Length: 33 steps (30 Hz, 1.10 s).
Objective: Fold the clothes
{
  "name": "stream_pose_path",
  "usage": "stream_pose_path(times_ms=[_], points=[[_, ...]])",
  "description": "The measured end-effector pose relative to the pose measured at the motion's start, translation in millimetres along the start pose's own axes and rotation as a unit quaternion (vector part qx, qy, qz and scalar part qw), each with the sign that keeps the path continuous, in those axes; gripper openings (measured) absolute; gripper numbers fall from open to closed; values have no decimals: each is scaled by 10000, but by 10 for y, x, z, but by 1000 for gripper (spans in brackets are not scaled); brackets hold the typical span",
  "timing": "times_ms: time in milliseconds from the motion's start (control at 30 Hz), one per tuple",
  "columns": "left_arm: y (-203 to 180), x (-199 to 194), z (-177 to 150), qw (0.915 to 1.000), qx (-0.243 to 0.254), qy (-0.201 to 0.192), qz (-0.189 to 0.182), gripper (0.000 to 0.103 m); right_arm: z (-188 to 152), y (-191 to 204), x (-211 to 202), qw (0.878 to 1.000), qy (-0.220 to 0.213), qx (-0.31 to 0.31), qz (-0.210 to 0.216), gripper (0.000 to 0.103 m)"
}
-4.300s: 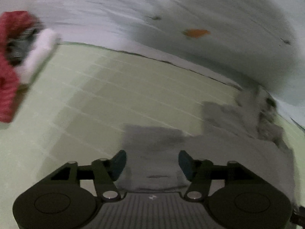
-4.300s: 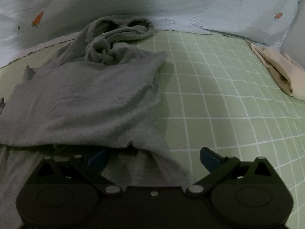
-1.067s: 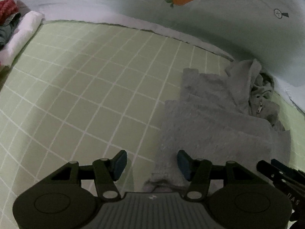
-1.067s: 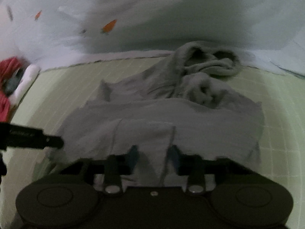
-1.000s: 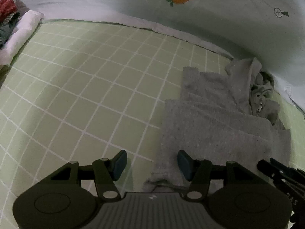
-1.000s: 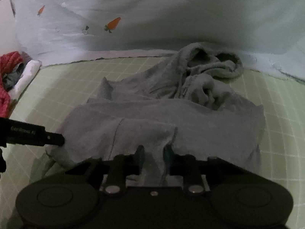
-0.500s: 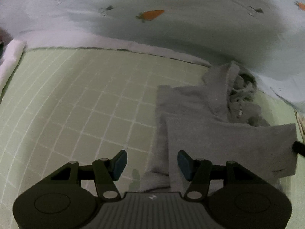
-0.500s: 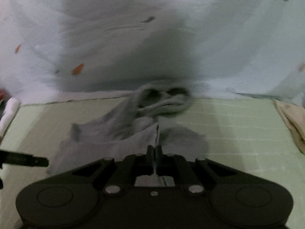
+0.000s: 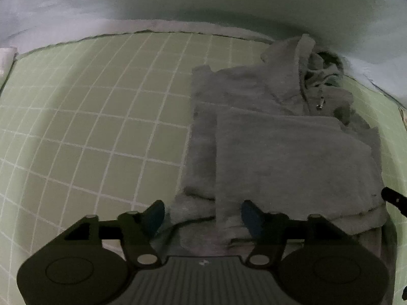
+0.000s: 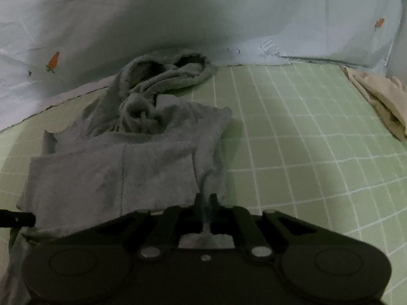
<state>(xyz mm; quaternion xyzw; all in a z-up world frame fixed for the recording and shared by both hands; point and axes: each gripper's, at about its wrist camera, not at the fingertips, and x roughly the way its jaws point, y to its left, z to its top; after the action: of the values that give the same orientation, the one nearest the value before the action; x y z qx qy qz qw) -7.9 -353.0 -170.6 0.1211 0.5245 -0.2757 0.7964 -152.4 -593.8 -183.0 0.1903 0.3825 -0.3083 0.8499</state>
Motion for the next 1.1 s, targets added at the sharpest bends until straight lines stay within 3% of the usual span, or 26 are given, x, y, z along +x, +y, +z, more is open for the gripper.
stream_pose_path(times_ms=[33,167,333,400,467,633,900,1033,1100], points=[[2,-6,18,10000,3,-21,22,77,-14,-12,25,10000,48,28,-4,8],[12,-28,91,9999,13,-107,111,81,89,-25,67,10000,17,45,-82,31],[-17,-148,409,9983,112,-574,12,91,306,-47,108,9997,-140,41,-190,50],[-56,-149,610,9971,196,-733,-80,94,429,-105,178,9996,-191,82,-209,64],[-116,-117,821,9957,283,-854,-210,96,561,-148,281,9993,-265,123,-237,89],[-416,133,1342,9926,481,-1025,-444,97,899,-212,648,9983,-416,91,-397,99],[-1092,724,1913,9824,1367,-1061,-706,97,1397,-424,1308,9970,-542,441,-323,100],[-1419,1080,2033,9736,2026,-967,-406,97,1538,-416,1568,9975,-478,434,-276,100],[-1504,1204,2063,9697,2166,-1127,86,97,1560,-378,1648,9979,-431,400,-254,100]])
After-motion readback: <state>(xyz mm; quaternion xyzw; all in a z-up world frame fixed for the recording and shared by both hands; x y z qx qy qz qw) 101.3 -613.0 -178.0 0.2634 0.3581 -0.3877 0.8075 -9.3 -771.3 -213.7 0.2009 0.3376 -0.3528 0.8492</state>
